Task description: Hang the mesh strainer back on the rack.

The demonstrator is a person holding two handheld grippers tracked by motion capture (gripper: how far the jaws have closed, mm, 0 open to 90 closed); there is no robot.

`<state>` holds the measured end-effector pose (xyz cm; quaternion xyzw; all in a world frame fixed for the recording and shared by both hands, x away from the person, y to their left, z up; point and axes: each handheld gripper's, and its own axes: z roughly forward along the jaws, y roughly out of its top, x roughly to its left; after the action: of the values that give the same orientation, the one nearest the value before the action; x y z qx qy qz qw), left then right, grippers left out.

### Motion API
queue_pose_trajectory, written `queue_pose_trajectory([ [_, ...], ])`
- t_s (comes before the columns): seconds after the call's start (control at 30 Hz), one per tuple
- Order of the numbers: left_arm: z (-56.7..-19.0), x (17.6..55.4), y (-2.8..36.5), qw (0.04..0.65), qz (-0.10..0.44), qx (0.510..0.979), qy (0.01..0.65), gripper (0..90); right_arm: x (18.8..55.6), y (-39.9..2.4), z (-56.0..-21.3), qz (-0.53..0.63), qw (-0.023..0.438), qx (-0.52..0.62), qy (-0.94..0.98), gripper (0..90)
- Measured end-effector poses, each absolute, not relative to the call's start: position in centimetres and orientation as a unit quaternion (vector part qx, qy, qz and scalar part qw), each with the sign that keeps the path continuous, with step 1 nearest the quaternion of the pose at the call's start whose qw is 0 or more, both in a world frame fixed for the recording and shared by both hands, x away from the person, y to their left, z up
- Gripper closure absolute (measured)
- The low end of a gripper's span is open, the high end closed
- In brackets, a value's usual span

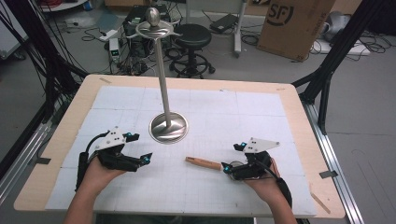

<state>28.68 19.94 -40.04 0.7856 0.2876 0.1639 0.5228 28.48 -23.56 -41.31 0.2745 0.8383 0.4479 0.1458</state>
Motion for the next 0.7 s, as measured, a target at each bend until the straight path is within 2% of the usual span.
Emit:
queue_pose_trajectory([
  [0.2, -39.9, 28.6, 20.1, 0.527, 0.165, 0.784, 0.284, 13.4, 29.2, -22.3, -41.5, 0.417, 0.140, 0.264, 0.858, 19.6],
  [0.3, -40.0, 28.7, 20.1, 0.526, 0.165, 0.784, 0.285, 13.4, 29.6, -21.8, -41.6, 0.400, 0.124, 0.259, 0.870, 25.8],
  [0.7, -40.0, 28.7, 20.4, 0.527, 0.168, 0.782, 0.286, 13.4, 30.2, -20.2, -41.9, 0.349, 0.077, 0.238, 0.903, 37.3],
])
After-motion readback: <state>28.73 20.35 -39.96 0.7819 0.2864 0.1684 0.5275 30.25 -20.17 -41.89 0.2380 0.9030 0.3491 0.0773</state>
